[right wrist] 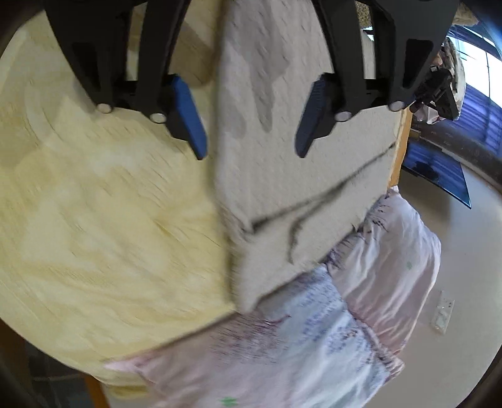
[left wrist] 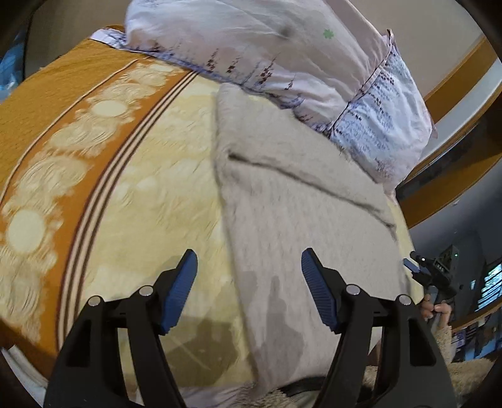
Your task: Fold small clothes
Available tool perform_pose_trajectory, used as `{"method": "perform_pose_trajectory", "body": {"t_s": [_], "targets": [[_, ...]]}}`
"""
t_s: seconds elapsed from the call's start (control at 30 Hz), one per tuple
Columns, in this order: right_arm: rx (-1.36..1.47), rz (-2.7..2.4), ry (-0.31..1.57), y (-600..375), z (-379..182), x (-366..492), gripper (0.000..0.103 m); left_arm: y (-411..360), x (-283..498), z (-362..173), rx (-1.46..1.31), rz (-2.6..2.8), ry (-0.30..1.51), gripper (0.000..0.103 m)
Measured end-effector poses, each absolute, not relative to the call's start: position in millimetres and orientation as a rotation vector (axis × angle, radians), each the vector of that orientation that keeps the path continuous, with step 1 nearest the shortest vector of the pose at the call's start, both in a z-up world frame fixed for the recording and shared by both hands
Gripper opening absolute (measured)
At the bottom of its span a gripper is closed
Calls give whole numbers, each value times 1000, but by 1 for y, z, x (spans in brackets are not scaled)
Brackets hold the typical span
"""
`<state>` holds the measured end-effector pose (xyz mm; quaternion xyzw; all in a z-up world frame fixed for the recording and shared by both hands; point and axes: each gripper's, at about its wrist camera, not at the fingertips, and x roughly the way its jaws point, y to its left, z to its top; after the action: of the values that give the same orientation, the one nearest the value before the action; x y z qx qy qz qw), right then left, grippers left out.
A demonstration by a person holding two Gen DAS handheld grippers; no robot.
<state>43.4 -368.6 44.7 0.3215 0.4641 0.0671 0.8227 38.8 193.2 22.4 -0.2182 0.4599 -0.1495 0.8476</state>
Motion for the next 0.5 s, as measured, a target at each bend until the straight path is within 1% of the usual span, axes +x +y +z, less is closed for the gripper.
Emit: {"method": "perform_pose_trajectory", "body": {"t_s": [0.03, 0.1, 0.2, 0.23, 0.33, 0.37, 0.4, 0.47, 0.5], "targets": [[706, 149, 995, -372, 42, 37, 55, 193, 34, 22, -459, -320, 973, 69], [730, 170, 1005, -375, 38, 27, 47, 191, 26, 20, -459, -338, 975, 68], [747, 214, 1012, -371, 35, 15, 46, 186, 18, 15, -474, -362, 988, 66], [759, 234, 1017, -369, 33, 12, 46, 185, 16, 11, -485, -371, 995, 64], [809, 288, 1019, -365, 27, 1, 45, 185, 7, 9, -498, -374, 973, 62], [820, 299, 1016, -365, 26, -1, 44, 186, 4, 8, -523, -387, 971, 59], [837, 318, 1016, -363, 24, -4, 38, 186, 1, 6, -541, -400, 972, 57], [870, 354, 1023, -361, 19, -10, 30, 186, -5, 4, -555, -417, 962, 55], [894, 382, 1022, -358, 17, -14, 28, 184, -7, 2, -578, -449, 977, 49]]}}
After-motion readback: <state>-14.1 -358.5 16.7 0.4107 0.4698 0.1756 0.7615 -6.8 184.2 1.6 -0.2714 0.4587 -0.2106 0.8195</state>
